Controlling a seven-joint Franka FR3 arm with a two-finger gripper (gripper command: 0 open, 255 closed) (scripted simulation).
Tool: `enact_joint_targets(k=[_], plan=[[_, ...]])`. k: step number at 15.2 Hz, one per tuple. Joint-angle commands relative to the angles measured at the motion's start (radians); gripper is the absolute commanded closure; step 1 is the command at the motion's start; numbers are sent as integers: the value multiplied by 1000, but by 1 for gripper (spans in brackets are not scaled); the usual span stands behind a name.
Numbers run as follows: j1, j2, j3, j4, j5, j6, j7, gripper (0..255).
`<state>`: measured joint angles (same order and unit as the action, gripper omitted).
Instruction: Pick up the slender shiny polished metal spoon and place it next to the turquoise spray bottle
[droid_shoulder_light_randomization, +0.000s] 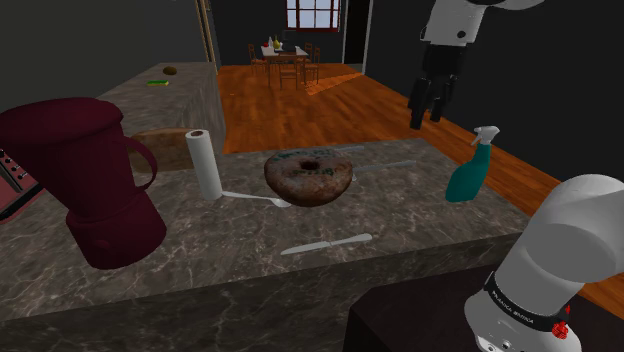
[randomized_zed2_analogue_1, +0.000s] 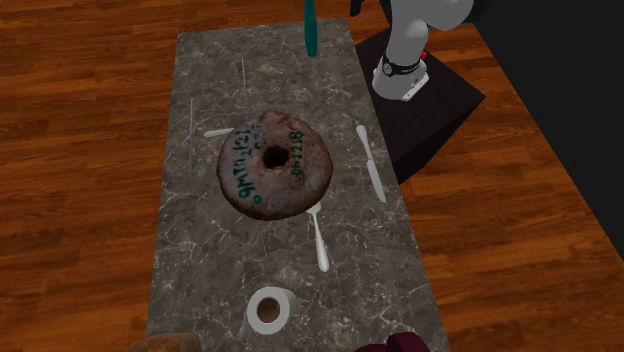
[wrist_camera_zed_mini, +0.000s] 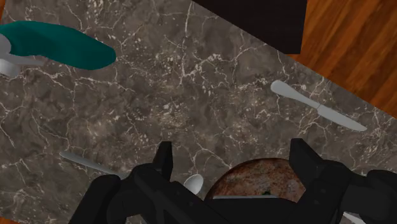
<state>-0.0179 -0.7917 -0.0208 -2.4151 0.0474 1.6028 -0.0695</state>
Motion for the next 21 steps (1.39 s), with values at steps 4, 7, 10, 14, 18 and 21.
enact_joint_targets(k=[4, 7, 10, 14, 18, 21], plan=[[34, 85, 31, 10, -5, 92, -31, 0], [64, 174, 62, 29, -13, 179, -58, 0], [91, 265, 95, 56, -27, 260, -82, 0], [121, 388, 142, 103, -56, 357, -107, 0], [147, 511, 189, 161, -100, 442, -121, 0], [165, 604, 225, 210, -144, 496, -125, 0]])
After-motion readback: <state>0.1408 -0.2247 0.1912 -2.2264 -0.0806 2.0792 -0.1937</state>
